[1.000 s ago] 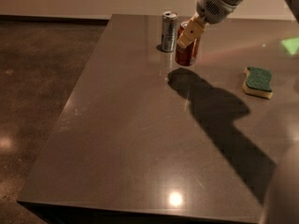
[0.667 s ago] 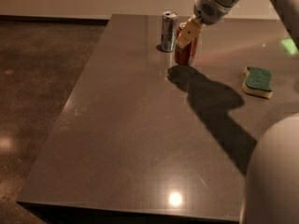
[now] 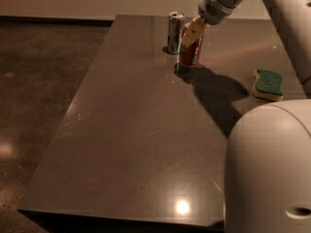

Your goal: Move coke can near redbull can

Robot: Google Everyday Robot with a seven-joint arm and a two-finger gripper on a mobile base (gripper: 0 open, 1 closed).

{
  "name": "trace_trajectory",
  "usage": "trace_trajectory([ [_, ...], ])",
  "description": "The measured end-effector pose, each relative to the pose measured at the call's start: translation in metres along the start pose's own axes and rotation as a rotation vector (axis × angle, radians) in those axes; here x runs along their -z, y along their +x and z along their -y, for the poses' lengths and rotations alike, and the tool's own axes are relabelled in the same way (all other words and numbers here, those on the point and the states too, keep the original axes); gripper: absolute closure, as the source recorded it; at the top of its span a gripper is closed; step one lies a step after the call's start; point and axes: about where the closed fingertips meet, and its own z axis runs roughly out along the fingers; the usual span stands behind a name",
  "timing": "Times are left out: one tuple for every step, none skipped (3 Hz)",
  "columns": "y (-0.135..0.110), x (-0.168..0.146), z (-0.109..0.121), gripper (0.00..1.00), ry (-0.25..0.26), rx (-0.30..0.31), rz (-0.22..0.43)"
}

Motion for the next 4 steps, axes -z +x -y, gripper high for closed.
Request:
trace_trajectory([
  [-0.004,-0.008,0.011,0.62,0.006,-0.025,-0.002],
  [-0.006,-0.017,0.017,0.38,0.006,-0.04,-0.012],
  [-0.007,-0.02,0.019,0.16,0.005,-0.04,-0.012],
  [-0.007,-0.025,0.018,0.0,0.001,-0.04,-0.013],
])
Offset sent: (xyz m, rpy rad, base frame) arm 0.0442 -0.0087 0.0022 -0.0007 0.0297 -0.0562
